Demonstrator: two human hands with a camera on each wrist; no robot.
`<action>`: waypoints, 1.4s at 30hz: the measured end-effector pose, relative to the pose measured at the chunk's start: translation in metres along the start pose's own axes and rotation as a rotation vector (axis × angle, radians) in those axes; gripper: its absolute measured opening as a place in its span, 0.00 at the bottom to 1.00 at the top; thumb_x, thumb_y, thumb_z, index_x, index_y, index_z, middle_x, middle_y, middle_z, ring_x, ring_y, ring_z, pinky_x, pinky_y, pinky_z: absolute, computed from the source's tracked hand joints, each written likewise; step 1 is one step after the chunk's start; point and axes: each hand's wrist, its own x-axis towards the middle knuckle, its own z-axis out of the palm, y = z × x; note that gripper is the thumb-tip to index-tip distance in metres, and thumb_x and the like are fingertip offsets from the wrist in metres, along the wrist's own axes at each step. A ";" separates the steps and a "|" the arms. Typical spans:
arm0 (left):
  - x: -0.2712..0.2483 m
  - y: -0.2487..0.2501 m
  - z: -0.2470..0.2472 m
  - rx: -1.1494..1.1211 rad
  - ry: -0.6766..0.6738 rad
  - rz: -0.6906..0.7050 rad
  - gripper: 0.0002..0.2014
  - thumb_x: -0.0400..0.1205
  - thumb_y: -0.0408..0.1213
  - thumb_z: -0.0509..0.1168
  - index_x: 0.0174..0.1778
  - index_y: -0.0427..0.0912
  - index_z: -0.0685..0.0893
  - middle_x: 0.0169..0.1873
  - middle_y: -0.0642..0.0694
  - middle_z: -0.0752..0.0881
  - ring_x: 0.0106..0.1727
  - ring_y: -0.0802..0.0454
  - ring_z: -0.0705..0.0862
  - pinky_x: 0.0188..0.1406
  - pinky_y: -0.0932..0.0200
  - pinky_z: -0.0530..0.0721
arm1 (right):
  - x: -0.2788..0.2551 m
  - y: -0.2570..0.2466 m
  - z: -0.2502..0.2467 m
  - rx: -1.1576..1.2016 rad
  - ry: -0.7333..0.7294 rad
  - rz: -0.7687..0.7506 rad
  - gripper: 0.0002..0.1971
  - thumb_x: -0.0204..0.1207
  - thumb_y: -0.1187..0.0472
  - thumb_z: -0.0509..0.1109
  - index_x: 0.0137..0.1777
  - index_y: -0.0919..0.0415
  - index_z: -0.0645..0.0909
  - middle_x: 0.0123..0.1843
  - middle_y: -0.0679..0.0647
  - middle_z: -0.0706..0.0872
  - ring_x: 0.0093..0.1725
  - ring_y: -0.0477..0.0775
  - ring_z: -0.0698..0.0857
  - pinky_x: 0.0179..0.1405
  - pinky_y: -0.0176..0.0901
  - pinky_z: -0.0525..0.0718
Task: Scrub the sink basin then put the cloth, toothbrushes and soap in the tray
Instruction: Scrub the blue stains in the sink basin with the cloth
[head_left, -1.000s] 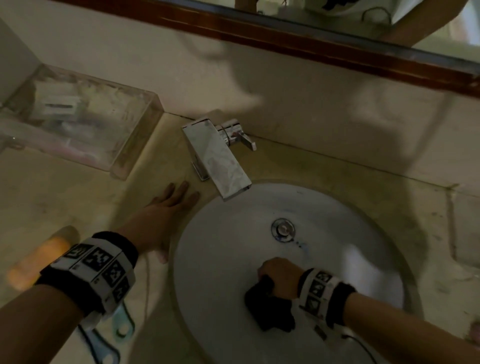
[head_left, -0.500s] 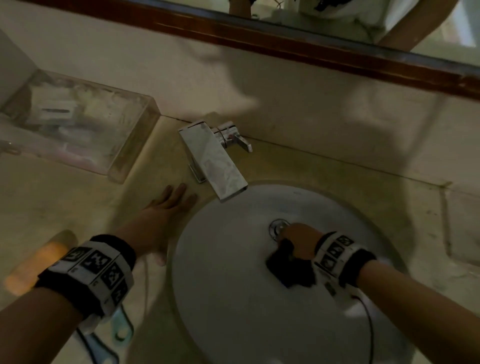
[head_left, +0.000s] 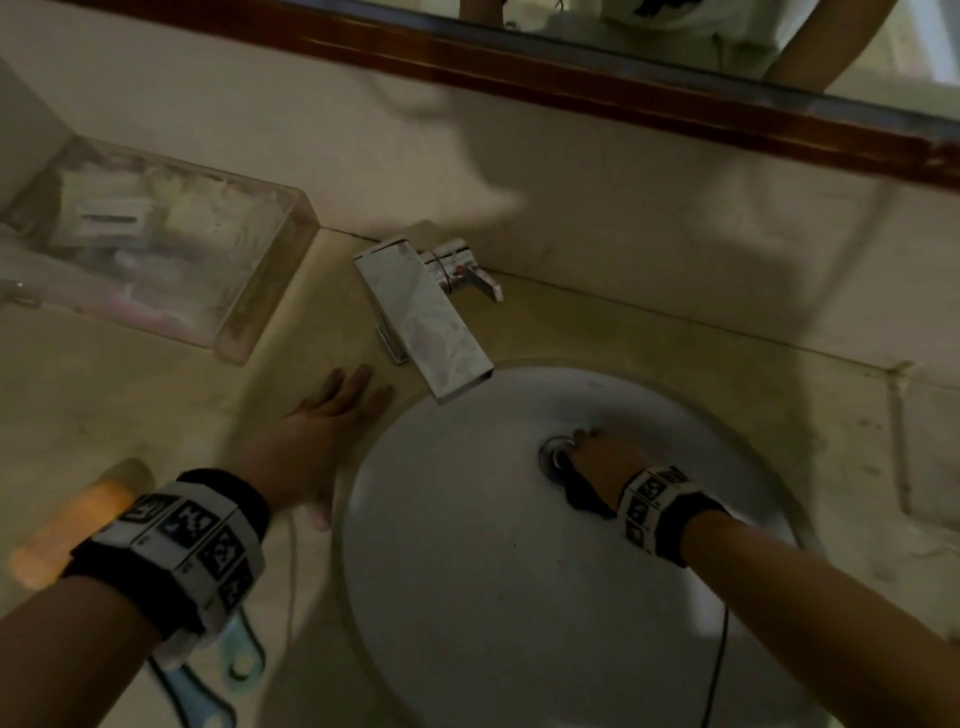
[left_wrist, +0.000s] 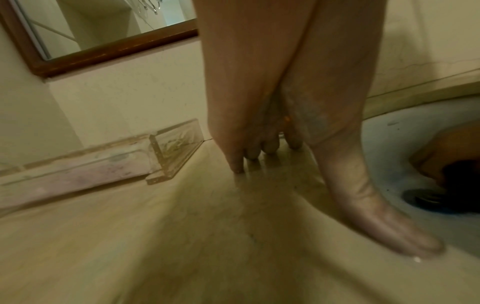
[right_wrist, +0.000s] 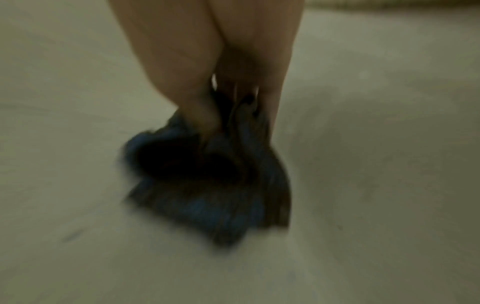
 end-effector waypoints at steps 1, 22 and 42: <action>0.002 -0.003 0.001 -0.004 0.004 0.013 0.78 0.51 0.51 0.85 0.72 0.44 0.23 0.83 0.44 0.32 0.83 0.36 0.33 0.86 0.42 0.45 | 0.004 -0.001 -0.004 -0.008 0.020 0.018 0.23 0.86 0.55 0.49 0.78 0.65 0.61 0.79 0.65 0.67 0.72 0.65 0.73 0.74 0.56 0.73; 0.004 -0.007 0.004 -0.058 0.023 0.065 0.80 0.45 0.55 0.83 0.78 0.42 0.28 0.82 0.45 0.31 0.83 0.36 0.32 0.85 0.38 0.47 | -0.016 -0.032 0.023 0.231 -0.065 -0.024 0.20 0.82 0.64 0.58 0.74 0.63 0.68 0.74 0.63 0.74 0.71 0.62 0.75 0.71 0.51 0.73; -0.004 -0.003 -0.002 -0.055 -0.004 0.059 0.77 0.44 0.64 0.78 0.67 0.44 0.22 0.74 0.55 0.27 0.80 0.43 0.29 0.85 0.41 0.48 | -0.050 -0.096 0.018 0.470 -0.138 -0.346 0.12 0.78 0.64 0.66 0.58 0.70 0.78 0.62 0.69 0.79 0.60 0.65 0.80 0.53 0.47 0.75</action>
